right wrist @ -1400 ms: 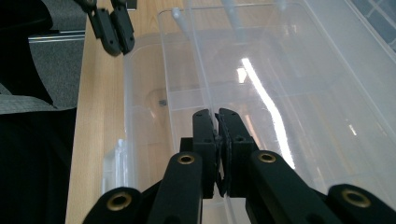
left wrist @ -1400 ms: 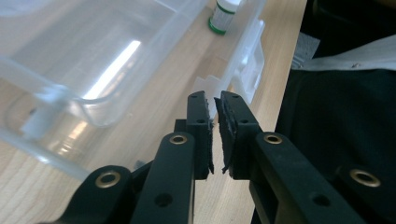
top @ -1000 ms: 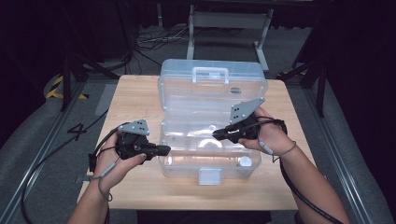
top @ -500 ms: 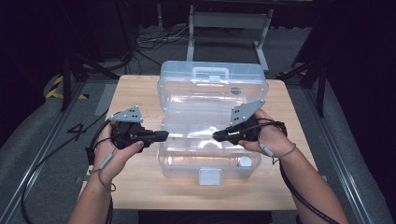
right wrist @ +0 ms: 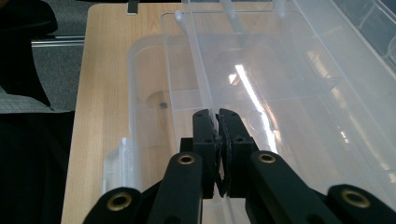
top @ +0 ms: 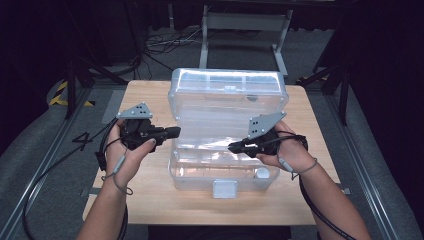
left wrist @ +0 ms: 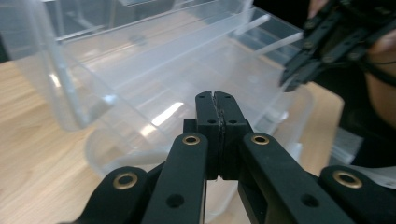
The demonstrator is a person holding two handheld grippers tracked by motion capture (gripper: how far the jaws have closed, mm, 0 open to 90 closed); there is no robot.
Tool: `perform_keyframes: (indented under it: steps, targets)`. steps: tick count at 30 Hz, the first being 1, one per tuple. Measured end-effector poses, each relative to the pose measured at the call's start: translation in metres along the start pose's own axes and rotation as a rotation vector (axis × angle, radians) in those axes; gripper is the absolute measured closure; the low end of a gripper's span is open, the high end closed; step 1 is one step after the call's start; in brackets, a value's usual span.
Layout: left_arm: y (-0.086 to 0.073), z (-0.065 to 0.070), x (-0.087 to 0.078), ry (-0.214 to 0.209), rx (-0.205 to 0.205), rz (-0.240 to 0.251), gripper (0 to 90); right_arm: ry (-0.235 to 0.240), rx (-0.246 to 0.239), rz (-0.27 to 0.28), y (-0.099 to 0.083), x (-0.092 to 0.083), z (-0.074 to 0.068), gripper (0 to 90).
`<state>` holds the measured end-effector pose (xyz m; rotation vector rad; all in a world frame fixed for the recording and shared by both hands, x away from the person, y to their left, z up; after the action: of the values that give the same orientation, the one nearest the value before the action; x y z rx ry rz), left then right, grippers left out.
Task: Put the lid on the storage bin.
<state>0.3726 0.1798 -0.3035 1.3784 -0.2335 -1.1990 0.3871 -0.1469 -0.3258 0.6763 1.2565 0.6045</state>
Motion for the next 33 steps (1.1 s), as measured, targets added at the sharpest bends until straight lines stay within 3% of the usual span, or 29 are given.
perform_keyframes:
  steps: [2,8,19,23,33]
  targets:
    - [0.003,0.000,0.001,0.002,-0.004,0.015,90.0,0.001,-0.002,0.003,0.000,0.000,-0.001,86.6]
    - [0.011,-0.003,0.004,0.068,-0.012,0.061,90.0,-0.018,-0.009,0.016,-0.002,0.001,-0.004,86.5]
    - [0.013,-0.015,0.011,0.116,-0.050,0.081,90.0,-0.014,-0.014,0.021,-0.005,0.002,-0.008,86.4]
    - [0.014,-0.015,0.008,0.154,-0.025,0.091,90.0,-0.007,-0.016,0.020,-0.008,0.002,-0.011,86.5]
    - [0.014,-0.015,0.007,0.158,-0.030,0.089,90.0,-0.009,-0.018,0.017,-0.008,0.003,-0.013,86.1]
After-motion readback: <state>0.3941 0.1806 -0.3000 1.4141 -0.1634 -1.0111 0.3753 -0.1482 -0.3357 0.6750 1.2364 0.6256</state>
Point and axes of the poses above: each handheld gripper's, and its own axes: x roughly forward along the jaws, y roughly out of its top, z roughly to its right, the point moved 1 cm from there along x, roughly forward along the jaws, and after that the axes turned 5 degrees about -x, right-handed, at the moved point
